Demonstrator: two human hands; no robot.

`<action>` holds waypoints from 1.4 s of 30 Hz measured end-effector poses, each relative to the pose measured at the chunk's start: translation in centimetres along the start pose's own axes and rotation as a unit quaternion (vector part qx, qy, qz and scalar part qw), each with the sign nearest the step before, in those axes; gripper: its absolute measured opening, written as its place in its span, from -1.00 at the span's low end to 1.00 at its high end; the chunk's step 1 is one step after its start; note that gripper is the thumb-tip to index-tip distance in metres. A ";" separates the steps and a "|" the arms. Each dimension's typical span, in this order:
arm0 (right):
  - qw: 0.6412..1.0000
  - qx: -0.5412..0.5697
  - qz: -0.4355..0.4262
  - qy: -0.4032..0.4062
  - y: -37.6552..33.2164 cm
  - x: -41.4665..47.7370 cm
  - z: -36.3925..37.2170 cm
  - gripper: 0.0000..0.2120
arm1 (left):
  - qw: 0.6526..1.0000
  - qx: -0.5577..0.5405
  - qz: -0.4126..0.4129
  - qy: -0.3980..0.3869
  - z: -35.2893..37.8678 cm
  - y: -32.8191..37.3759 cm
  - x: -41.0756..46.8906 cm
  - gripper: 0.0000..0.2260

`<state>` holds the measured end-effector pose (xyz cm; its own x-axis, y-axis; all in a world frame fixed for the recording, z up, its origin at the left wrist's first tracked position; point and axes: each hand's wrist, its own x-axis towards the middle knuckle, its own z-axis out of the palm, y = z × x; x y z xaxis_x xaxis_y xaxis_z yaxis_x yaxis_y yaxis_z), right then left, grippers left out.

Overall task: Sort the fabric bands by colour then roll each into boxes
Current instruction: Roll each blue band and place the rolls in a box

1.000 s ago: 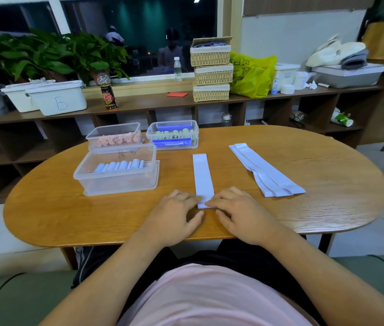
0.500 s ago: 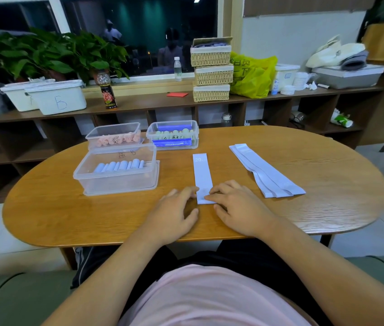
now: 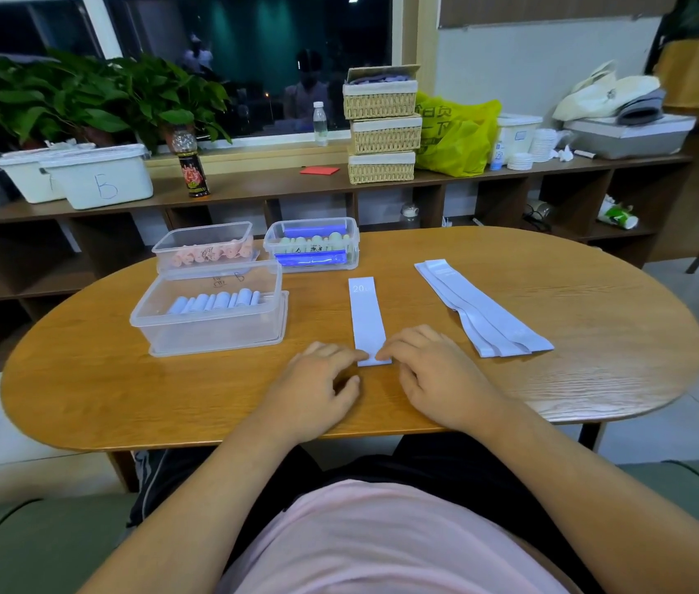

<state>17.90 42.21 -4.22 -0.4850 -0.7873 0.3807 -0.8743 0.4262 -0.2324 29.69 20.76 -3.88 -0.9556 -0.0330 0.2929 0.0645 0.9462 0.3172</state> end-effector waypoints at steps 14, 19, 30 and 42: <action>0.998 -0.036 0.015 -0.041 0.5 3.0 -0.6 -0.65 | 0.981 -0.155 -0.118 -0.014 -0.6 -0.5 2.8 -0.55; 0.998 -0.044 0.020 -0.033 0.7 3.7 -0.3 -0.65 | 0.993 -0.104 -0.054 0.012 -0.3 -0.6 3.4 -0.65; 0.999 -0.019 0.031 0.002 1.5 4.4 0.9 -0.73 | 0.986 -0.128 -0.080 0.068 0.3 -1.4 3.1 -0.67; 1.000 -0.015 0.016 0.014 1.0 2.7 1.3 -0.70 | 0.994 -0.091 0.048 0.030 0.5 -1.2 2.2 -0.69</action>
<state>15.68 39.90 -4.60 -0.5131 -0.7602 0.3985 -0.8581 0.4650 -0.2179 27.35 19.72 -4.04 -0.9239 0.0293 0.3815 0.2101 0.8722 0.4417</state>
